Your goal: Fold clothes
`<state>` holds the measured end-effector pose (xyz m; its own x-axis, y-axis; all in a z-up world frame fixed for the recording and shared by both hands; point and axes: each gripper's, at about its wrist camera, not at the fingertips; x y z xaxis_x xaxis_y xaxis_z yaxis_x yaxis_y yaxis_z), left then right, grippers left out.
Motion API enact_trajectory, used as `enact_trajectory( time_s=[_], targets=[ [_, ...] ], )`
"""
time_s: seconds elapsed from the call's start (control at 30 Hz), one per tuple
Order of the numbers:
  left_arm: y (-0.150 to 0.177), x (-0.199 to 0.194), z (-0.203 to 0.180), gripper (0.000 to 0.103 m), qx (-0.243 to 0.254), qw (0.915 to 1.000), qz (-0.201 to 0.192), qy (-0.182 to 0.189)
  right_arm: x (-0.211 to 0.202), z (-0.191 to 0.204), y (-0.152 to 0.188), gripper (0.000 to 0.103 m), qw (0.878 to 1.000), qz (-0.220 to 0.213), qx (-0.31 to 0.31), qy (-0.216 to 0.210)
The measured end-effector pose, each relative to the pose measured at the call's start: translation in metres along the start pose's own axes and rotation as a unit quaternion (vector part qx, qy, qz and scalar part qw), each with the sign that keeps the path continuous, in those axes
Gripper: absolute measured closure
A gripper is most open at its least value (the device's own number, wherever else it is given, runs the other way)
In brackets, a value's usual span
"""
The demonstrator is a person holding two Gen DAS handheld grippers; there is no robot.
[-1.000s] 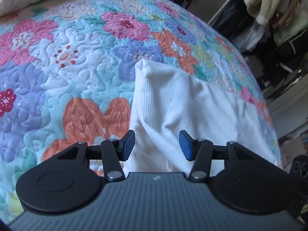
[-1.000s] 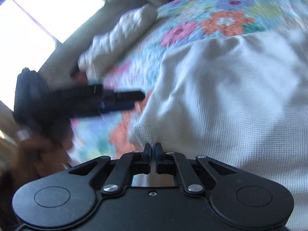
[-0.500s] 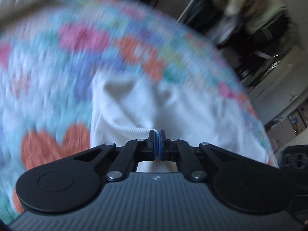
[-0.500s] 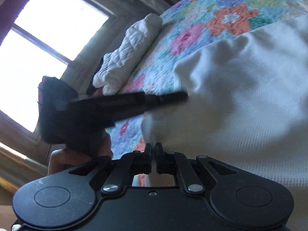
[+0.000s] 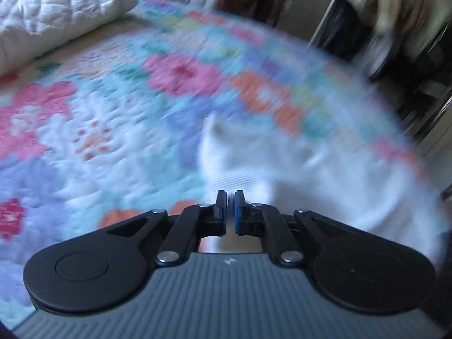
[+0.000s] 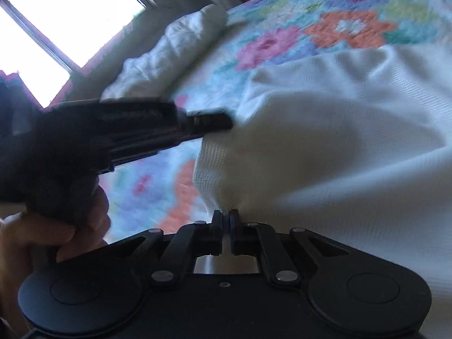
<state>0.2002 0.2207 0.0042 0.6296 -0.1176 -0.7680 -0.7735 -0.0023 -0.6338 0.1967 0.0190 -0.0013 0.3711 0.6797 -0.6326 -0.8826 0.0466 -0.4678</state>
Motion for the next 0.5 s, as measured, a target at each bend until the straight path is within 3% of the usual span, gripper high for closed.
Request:
enact_trajectory(
  time_s=[0.03,0.07,0.1,0.13,0.23,0.4,0.5],
  targets=[
    [0.004,0.01,-0.002,0.099,0.026,0.9984,0.041,-0.028,-0.013,0.001,0.002,0.071,1.0,-0.011,-0.012,0.001],
    [0.008,0.019,-0.005,0.099,0.049,0.9942,0.078,-0.055,-0.03,0.0,0.005,0.064,0.999,-0.019,-0.025,-0.002],
    [0.011,0.023,-0.008,0.099,0.065,0.9912,0.091,-0.071,-0.048,-0.003,0.005,0.053,0.999,-0.03,-0.039,0.009],
    [0.011,0.019,-0.011,0.098,0.072,0.9911,0.083,-0.075,-0.067,-0.006,0.004,0.05,0.997,-0.041,-0.053,0.024],
    [0.007,0.0,-0.011,0.098,0.065,0.9937,0.057,-0.072,-0.124,-0.039,-0.002,0.05,0.991,-0.067,-0.067,0.093],
    [0.008,-0.021,-0.003,0.096,0.002,0.9996,0.026,0.001,-0.202,-0.132,-0.019,0.049,0.978,-0.097,0.003,0.186],
    [0.01,-0.019,0.002,0.076,-0.025,0.9989,0.033,0.019,-0.225,-0.176,-0.024,0.049,0.967,-0.11,0.051,0.222]
  ],
)
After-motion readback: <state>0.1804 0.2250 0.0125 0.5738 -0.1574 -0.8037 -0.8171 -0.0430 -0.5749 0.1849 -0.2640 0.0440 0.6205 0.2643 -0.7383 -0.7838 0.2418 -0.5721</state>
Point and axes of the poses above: each gripper's, at about its wrist camera, not at the fingertips, and x roughly the way its jaws point, z to its left, y to its underside, and after that the axes turned 10 degrees about x, right-handed
